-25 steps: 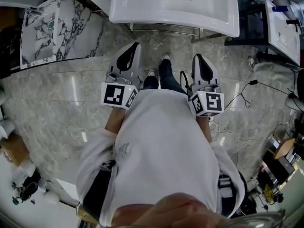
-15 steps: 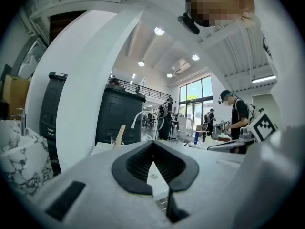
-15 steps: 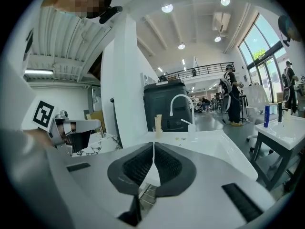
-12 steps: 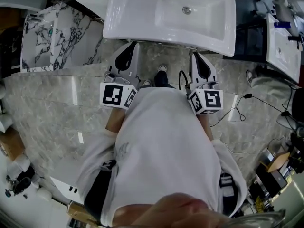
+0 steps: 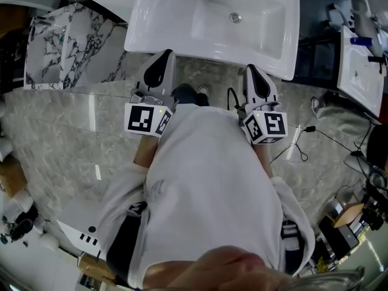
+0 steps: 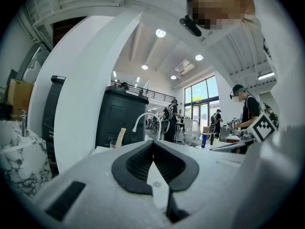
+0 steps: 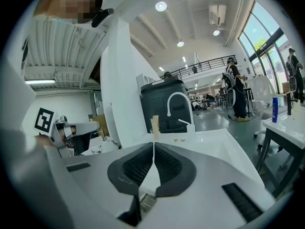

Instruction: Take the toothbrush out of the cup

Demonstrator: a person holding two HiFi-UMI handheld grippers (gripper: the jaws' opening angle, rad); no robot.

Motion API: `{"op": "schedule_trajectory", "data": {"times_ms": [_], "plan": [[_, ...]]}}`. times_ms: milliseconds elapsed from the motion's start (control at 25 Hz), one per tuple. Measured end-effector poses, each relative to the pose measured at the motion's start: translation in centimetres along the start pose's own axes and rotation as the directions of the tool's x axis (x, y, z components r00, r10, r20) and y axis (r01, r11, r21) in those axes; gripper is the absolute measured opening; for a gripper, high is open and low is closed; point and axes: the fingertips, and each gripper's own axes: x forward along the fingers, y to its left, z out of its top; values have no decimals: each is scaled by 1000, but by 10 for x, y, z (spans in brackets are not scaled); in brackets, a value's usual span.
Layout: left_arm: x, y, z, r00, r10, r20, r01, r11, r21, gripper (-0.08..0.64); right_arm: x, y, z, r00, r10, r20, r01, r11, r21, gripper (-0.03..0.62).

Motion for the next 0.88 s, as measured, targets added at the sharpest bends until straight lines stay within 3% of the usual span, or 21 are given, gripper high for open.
{"op": "schedule_trajectory", "data": {"times_ms": [520, 880], "plan": [[14, -9, 0, 999, -32, -20, 32, 999, 5, 15, -2, -13, -2, 1000, -24, -5, 24, 999, 37, 18], [45, 32, -6, 998, -50, -38, 49, 998, -33, 15, 41, -11, 1, 998, -57, -36, 58, 998, 39, 18]]}}
